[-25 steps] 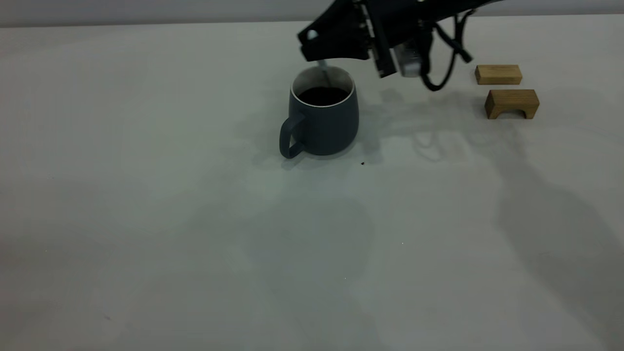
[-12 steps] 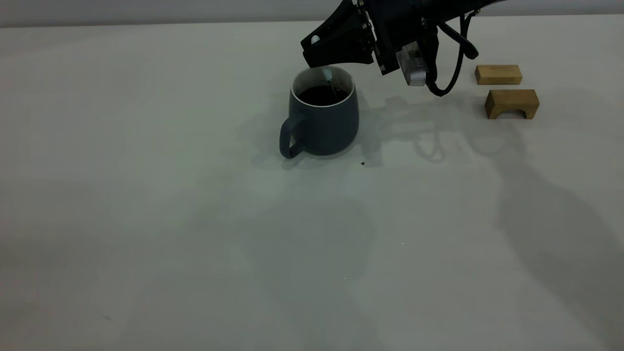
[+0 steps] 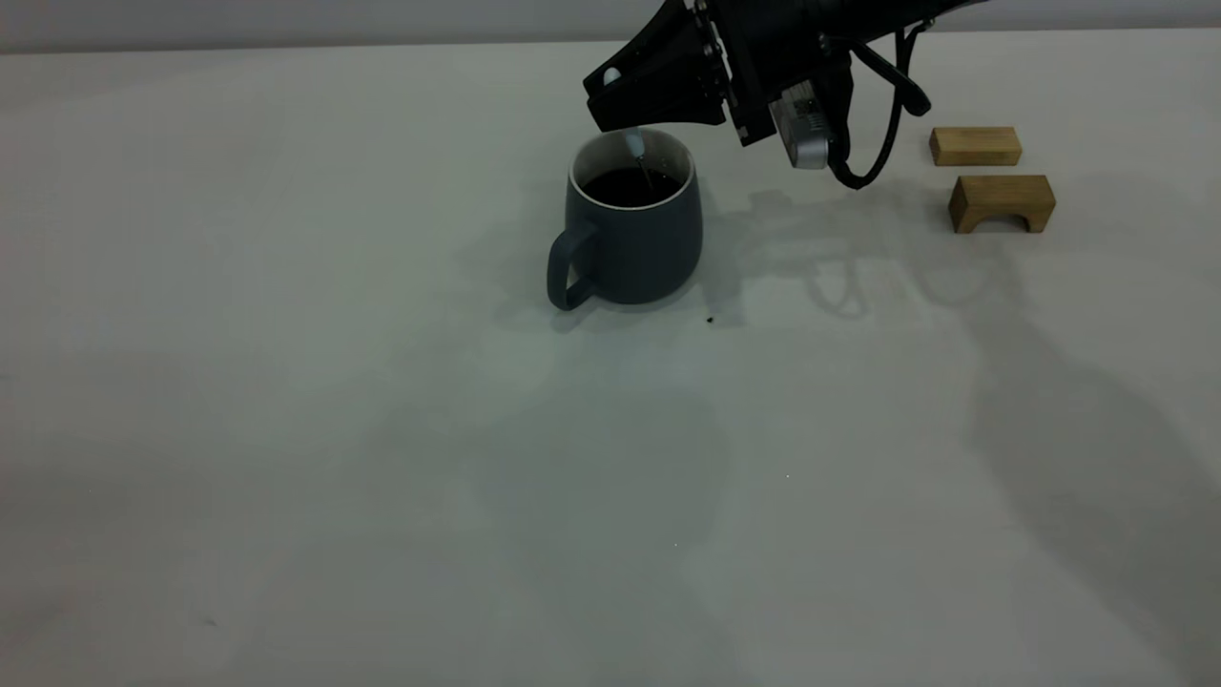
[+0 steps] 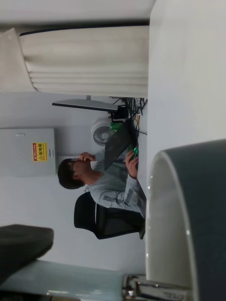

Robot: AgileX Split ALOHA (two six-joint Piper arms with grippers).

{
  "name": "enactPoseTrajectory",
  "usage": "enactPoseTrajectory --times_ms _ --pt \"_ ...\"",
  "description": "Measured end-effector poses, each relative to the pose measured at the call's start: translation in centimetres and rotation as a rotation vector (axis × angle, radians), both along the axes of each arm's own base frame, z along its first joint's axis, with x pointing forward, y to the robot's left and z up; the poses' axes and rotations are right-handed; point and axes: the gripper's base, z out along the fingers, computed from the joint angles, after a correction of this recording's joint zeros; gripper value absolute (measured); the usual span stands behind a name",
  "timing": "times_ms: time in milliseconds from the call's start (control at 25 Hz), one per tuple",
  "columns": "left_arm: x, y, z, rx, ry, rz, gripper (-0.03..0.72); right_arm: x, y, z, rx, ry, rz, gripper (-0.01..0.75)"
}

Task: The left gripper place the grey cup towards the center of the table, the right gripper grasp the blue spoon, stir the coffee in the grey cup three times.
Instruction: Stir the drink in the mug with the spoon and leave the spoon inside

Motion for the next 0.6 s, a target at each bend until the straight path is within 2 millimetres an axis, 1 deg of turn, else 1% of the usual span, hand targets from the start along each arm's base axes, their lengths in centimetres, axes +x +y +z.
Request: enactPoseTrajectory --times_ms 80,200,480,600 --pt "0.00 0.00 0.00 0.000 0.000 0.000 0.355 0.00 0.00 -0.01 -0.001 0.000 0.001 0.146" --pt "0.00 0.00 0.00 0.000 0.000 0.000 0.355 -0.02 -0.01 -0.03 -0.003 -0.001 0.003 0.178" --pt "0.00 0.00 0.00 0.000 0.000 0.000 0.355 -0.12 -0.06 -0.15 -0.018 -0.004 0.016 0.391" --pt "0.00 0.00 0.00 0.000 0.000 0.000 0.355 -0.15 -0.08 -0.20 -0.024 -0.008 0.022 0.462"
